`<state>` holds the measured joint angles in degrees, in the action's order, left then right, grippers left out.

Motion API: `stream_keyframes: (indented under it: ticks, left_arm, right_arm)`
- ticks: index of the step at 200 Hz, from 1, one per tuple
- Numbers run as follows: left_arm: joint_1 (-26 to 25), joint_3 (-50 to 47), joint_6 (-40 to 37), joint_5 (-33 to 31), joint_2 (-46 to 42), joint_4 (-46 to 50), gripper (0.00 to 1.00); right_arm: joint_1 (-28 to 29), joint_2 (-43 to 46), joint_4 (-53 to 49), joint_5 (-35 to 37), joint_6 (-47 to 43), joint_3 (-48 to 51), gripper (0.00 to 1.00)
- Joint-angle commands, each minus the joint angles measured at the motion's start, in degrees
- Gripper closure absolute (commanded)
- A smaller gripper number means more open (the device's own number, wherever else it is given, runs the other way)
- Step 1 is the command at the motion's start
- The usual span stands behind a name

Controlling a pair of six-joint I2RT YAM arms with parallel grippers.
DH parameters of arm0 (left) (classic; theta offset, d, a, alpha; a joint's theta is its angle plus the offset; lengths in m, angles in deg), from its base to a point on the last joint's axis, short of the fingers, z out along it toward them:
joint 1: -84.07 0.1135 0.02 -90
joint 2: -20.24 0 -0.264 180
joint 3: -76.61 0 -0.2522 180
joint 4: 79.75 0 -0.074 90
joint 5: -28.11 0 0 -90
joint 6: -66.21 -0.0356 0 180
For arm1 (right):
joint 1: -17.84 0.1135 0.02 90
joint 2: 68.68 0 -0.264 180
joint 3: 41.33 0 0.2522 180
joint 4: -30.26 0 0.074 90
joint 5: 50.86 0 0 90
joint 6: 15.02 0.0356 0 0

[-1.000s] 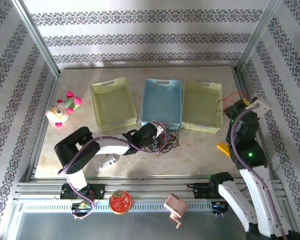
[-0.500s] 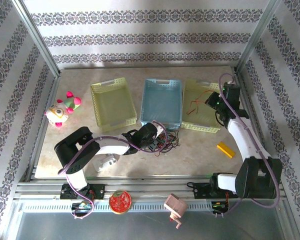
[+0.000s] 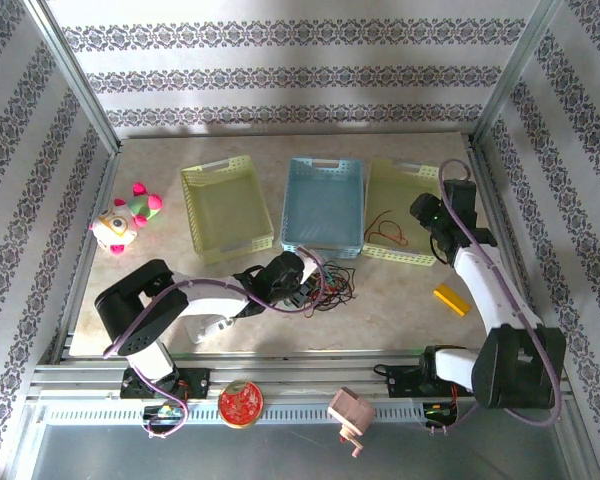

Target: Untangle the cables

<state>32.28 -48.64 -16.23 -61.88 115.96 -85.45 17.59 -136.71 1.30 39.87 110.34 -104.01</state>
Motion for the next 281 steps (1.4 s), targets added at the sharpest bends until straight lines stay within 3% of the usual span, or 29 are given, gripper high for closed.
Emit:
stream_keyframes:
  ticks: [1,38,68,94,137,171,224,281]
  left_arm:
    - [-0.60,-1.32,0.57,2.19,-2.00,-4.44,1.00]
    - [-0.03,-0.59,2.42,2.27,-2.90,-2.48,1.00]
    - [1.06,-1.54,4.37,2.49,-3.93,-2.56,0.88]
    - [2.19,-2.92,4.96,5.11,-6.09,-3.61,0.75]
    - [4.27,-4.16,7.11,5.94,-9.32,-3.05,0.65]
    - [5.29,-3.69,6.22,8.21,-11.08,-1.84,0.64]
    - [5.38,-1.88,2.32,16.72,-10.91,0.45,0.63]
    - [5.52,-1.03,2.47,19.57,-10.57,0.96,0.62]
  right_arm:
    - [6.10,2.84,-0.94,-3.84,-4.31,1.47,0.45]
    - [22.89,3.37,0.88,-22.30,-11.55,4.33,0.46]
    - [30.82,2.60,0.86,-27.72,-12.67,7.17,0.48]
    - [31.36,2.83,2.64,-29.38,-10.46,10.07,0.51]
    - [29.97,9.47,1.04,-23.68,-9.59,13.53,0.52]
    - [30.69,12.51,-1.27,-24.71,-10.87,14.62,0.53]
    - [32.84,5.35,0.11,-30.05,-11.51,13.88,0.60]
    - [33.47,-0.35,2.13,-34.39,-11.33,14.15,0.64]
